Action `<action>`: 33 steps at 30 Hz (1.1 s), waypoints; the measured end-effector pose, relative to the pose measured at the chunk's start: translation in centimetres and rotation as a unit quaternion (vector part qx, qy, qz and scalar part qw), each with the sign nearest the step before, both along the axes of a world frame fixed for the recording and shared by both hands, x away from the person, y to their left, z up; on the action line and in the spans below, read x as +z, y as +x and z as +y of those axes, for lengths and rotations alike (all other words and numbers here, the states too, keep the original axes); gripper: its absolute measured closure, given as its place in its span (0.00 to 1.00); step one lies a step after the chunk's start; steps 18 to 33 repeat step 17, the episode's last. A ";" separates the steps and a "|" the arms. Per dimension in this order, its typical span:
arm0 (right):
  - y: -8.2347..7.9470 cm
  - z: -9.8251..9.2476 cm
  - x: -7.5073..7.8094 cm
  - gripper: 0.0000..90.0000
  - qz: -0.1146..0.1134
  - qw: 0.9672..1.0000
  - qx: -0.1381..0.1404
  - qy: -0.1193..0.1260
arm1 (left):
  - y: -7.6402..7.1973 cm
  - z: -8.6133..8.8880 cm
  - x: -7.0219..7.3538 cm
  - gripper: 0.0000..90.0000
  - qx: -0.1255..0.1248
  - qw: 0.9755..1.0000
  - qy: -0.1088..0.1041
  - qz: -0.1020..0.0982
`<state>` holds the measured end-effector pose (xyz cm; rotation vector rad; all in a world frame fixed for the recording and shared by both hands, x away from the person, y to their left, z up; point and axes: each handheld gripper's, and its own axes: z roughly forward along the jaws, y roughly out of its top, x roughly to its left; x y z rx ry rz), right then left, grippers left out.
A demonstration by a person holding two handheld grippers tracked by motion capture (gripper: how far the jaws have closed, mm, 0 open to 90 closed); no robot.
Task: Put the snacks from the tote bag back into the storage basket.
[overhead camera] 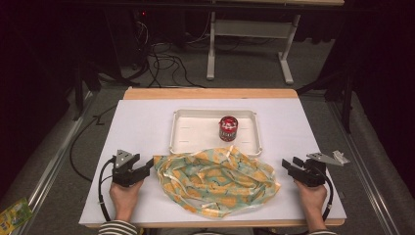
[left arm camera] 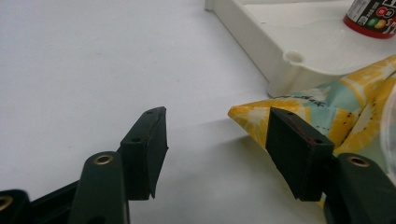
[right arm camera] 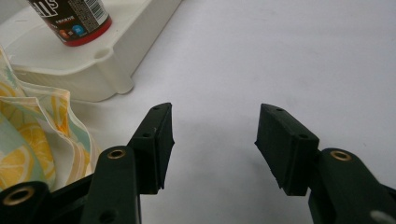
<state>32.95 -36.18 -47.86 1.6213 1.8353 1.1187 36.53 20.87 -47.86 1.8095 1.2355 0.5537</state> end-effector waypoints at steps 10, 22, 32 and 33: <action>-0.1 0.1 0.0 0.51 0.002 1.000 -0.004 0.003 | -0.2 0.0 -0.5 0.43 0.000 1.000 -0.001 0.000; -0.1 0.0 0.0 0.51 -0.001 1.000 -0.004 0.001 | -0.2 0.0 -0.6 0.43 0.001 1.000 -0.005 0.003; -0.1 0.0 0.0 0.51 -0.001 1.000 -0.004 0.001 | -0.2 0.0 -0.6 0.43 0.001 1.000 -0.005 0.003; -0.1 0.0 0.0 0.51 -0.001 1.000 -0.004 0.001 | -0.2 0.0 -0.6 0.43 0.001 1.000 -0.005 0.003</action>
